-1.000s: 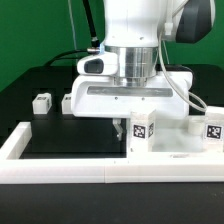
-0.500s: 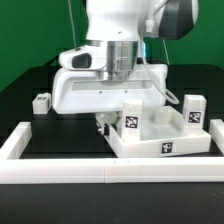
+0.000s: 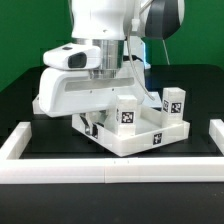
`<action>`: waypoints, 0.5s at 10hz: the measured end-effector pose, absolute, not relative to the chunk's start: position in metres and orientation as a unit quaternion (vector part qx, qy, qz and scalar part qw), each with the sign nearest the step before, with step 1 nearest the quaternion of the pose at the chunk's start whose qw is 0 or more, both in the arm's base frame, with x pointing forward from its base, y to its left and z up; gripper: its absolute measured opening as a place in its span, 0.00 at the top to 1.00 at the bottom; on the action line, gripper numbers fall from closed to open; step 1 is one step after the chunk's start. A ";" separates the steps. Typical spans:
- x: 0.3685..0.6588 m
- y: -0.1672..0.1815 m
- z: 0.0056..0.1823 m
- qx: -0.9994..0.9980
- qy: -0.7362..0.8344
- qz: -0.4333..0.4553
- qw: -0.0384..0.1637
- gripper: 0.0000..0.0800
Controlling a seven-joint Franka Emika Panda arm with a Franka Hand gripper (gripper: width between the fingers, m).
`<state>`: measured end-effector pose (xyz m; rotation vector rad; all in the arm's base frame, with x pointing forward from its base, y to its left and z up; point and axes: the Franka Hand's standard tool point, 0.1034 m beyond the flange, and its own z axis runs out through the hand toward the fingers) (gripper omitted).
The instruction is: Assemble square table
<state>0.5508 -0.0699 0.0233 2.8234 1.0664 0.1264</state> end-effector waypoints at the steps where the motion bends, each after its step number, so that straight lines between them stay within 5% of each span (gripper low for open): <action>1: 0.570 -0.047 0.023 0.908 0.411 0.045 0.071 0.92; 3: 0.582 -0.040 0.029 0.864 0.489 0.070 0.099 0.92; 5: 0.581 -0.042 0.029 0.843 0.526 0.060 0.101 0.91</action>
Offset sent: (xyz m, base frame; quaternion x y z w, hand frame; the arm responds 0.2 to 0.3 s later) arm 0.0000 0.0000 0.0000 0.0000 0.0000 -0.1296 0.9916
